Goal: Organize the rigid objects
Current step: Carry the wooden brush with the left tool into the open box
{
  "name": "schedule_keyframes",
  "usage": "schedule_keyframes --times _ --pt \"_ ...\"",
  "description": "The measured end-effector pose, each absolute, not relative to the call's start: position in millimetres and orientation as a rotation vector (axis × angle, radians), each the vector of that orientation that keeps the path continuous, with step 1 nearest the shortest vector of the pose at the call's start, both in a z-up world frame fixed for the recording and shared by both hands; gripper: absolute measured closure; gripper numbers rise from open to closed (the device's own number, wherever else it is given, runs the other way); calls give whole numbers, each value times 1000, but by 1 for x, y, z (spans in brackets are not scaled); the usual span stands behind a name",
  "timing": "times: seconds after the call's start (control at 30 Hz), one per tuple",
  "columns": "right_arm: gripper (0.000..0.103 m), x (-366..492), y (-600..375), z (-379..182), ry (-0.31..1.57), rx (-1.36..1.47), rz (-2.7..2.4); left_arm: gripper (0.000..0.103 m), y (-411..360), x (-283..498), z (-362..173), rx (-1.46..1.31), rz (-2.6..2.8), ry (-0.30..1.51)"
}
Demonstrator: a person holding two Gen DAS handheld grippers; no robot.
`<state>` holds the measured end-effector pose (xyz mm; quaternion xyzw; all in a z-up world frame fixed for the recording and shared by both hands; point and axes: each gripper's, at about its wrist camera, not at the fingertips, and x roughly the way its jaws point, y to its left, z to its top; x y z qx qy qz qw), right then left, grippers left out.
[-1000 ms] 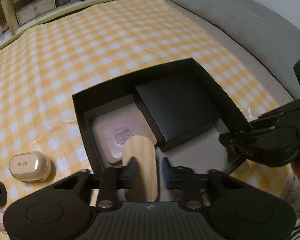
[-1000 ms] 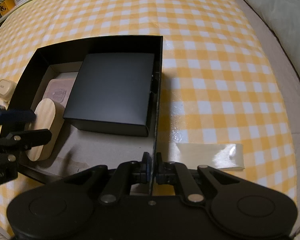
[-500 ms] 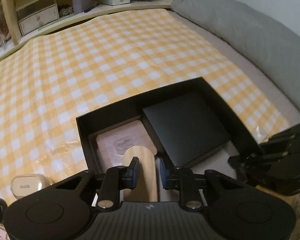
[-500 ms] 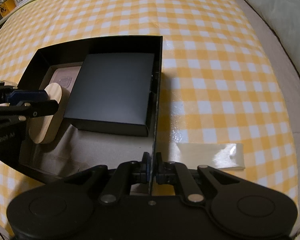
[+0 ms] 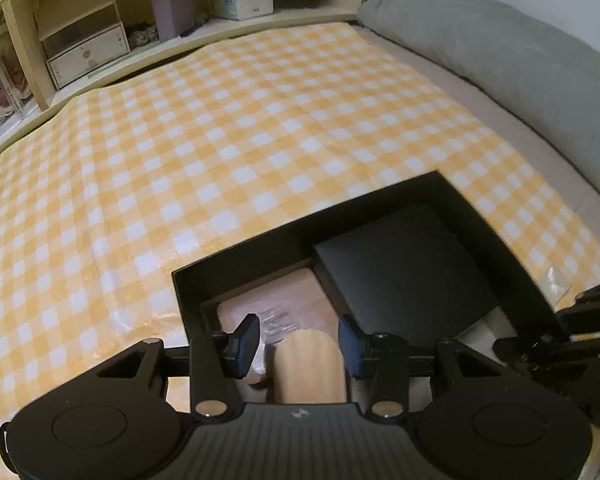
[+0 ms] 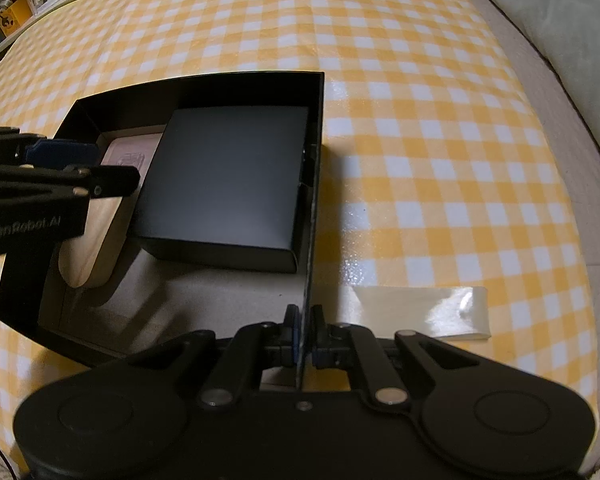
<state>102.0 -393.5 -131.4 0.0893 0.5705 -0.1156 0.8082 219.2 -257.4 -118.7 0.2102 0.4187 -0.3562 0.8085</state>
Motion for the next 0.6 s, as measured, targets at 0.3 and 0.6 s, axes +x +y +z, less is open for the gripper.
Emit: schedule_keyframes --times 0.3,0.6 --pt "97 102 -394 -131 1220 192 -248 65 -251 219 -121 417 -774 980" --pt "97 102 -394 -131 1220 190 -247 70 -245 202 -112 536 -712 985"
